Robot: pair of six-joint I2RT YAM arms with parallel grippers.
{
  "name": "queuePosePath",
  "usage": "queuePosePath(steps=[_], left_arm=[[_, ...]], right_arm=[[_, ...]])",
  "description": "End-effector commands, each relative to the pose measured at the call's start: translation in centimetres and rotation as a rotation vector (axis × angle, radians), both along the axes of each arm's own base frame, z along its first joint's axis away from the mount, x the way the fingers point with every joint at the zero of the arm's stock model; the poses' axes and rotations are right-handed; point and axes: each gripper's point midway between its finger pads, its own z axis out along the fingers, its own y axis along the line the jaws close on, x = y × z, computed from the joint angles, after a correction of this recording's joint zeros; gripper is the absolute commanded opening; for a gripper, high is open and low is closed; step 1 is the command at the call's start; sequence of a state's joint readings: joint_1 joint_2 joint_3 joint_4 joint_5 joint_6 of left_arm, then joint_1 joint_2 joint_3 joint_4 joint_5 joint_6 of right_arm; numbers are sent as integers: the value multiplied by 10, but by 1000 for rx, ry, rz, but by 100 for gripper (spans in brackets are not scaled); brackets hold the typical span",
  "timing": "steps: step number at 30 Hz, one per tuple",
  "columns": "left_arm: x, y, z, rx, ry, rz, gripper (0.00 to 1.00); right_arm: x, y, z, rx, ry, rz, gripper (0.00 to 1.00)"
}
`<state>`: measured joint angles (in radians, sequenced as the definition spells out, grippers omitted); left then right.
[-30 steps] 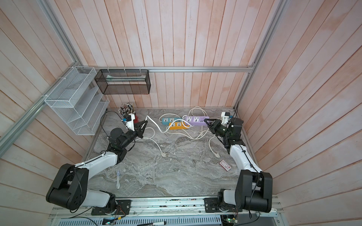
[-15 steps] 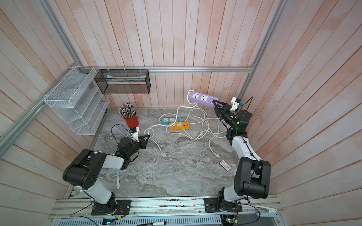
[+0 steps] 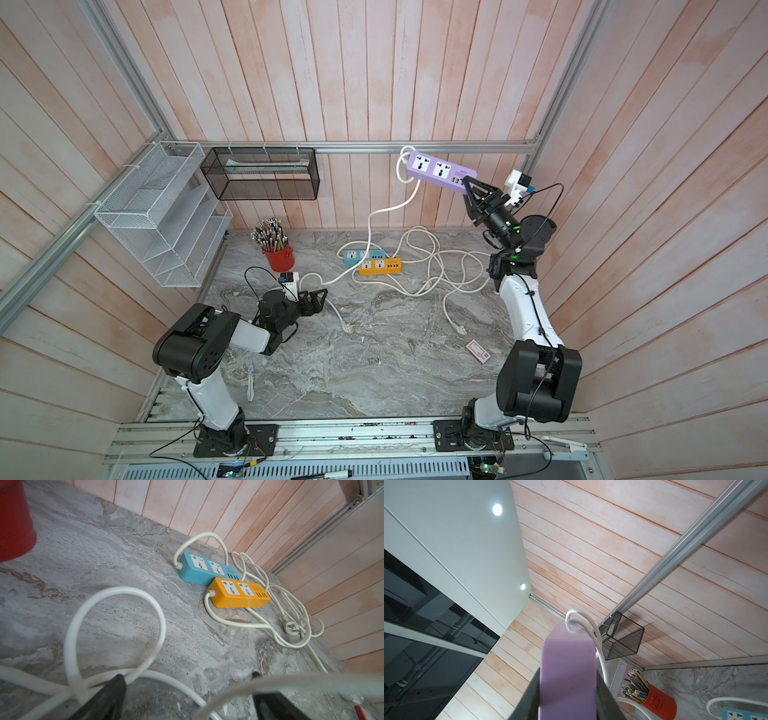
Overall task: Unwrap the cord wrapped around the power strip
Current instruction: Unwrap the power cord from the power strip.
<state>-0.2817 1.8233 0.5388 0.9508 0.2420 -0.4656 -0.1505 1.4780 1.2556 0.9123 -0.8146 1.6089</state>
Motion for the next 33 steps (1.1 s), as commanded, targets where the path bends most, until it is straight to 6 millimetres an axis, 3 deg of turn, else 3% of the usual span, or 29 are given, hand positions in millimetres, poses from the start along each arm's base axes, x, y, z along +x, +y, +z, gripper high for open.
queuePosePath(steps=[1,15,20,23,28,33], left_arm=[[2,0,5,-4,6,0,100],[-41,-17,67,-17,-112,-182,100],[-48,-24,123,-25,-226,-236,100],[-43,-36,166,-11,-328,-255,100],[-19,-66,225,-14,-472,-301,100],[-5,-106,263,-39,-585,-364,100]], right_arm=[[-13,-1,21,-2,-69,-10,23],[-9,-2,20,-48,-69,-42,23],[-7,3,13,-52,-54,-33,23],[-9,17,10,-56,-49,-3,23],[-14,52,13,-55,-51,62,23],[-24,80,25,-63,-65,110,23]])
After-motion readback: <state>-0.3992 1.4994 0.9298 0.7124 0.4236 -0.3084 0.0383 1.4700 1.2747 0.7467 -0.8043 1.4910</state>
